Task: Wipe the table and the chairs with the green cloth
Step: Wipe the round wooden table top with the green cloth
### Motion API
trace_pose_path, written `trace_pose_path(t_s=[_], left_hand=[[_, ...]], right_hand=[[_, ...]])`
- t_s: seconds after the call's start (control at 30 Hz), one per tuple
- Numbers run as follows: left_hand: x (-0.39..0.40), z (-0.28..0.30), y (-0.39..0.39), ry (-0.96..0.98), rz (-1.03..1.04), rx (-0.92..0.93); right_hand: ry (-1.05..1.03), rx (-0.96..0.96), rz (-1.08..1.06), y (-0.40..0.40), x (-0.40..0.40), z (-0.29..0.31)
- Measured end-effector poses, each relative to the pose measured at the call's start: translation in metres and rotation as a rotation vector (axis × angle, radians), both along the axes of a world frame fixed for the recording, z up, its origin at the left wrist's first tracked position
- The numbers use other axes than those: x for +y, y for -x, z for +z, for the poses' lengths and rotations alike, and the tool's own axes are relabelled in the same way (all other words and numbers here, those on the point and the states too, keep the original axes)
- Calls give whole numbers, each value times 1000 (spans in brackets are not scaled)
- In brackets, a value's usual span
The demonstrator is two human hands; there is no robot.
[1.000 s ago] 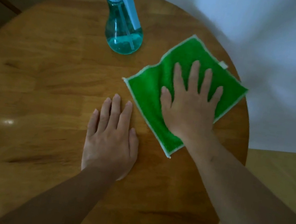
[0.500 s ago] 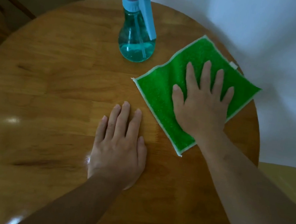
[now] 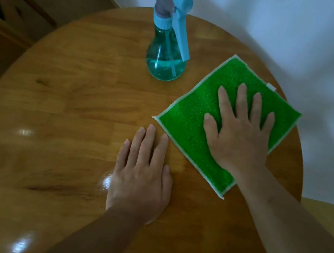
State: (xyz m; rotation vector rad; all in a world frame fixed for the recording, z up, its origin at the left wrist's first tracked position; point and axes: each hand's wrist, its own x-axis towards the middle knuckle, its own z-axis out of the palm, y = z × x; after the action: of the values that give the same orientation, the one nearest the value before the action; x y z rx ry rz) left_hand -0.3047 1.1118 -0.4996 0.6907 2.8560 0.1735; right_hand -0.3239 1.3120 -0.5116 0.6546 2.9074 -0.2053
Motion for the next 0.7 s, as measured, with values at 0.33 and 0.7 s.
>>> trace_pose_path(t_s=[0.33,0.7], left_hand=[[3,-2,1,-23,1,-8],[36,25,86,-643,299,-166]], right_hand=[[40,-47,-134,-51,-2,10],[-16,-108,-381,3,-10,3]])
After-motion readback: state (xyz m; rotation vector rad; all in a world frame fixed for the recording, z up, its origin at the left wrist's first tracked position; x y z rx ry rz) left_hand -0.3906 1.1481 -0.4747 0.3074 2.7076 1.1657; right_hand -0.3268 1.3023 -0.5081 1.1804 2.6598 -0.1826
